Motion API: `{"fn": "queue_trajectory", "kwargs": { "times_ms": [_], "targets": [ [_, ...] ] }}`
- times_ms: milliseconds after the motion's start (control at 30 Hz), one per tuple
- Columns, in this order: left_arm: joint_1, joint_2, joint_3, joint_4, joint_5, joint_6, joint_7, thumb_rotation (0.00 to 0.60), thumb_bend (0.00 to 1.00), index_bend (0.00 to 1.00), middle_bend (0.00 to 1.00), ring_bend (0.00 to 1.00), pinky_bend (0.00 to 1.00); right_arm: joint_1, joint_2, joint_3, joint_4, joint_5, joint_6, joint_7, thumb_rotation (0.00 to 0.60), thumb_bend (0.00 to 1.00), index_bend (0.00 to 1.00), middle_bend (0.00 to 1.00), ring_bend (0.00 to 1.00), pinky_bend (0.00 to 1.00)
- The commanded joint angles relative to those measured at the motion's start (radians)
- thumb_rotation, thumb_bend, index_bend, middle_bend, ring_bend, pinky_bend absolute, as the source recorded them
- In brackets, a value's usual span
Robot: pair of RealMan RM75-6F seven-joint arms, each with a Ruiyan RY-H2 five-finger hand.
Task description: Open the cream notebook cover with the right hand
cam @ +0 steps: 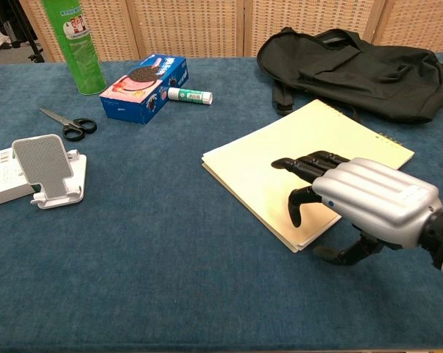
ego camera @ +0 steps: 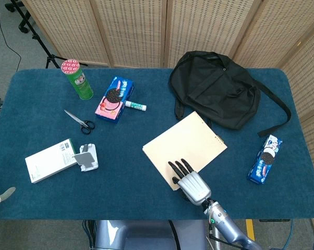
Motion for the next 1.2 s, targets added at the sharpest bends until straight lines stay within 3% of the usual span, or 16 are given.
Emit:
{"fn": "queue_trajectory", "kwargs": {
  "times_ms": [33,700,900,1200],
  "targets": [
    [0.0,0.0,-0.001,0.0,-0.001,0.001,-0.002,0.6,0.0,0.0,0.0,0.0,0.0,0.004,-0.007,-0.002,0.008,0.004,0.0,-0.004,0.6,0.35,0.43,0.0,0.0,0.0],
    [-0.001,0.002,-0.003,0.004,-0.01,-0.004,-0.011,0.6,0.0,0.0,0.0,0.0,0.0,0.031,-0.066,-0.007,0.083,0.03,0.018,0.017,0.6,0.36,0.43,0.0,0.0,0.0],
    [-0.001,0.001,-0.003,0.003,-0.011,-0.004,-0.009,0.6,0.0,0.0,0.0,0.0,0.0,0.035,-0.078,-0.007,0.093,0.033,0.028,0.028,0.6,0.45,0.44,0.0,0.0,0.0],
    [-0.002,0.0,-0.003,0.003,-0.01,-0.006,-0.007,0.6,0.0,0.0,0.0,0.0,0.0,0.045,-0.105,-0.005,0.118,0.038,0.037,0.051,0.6,0.51,0.47,0.0,0.0,0.0]
  ]
}}
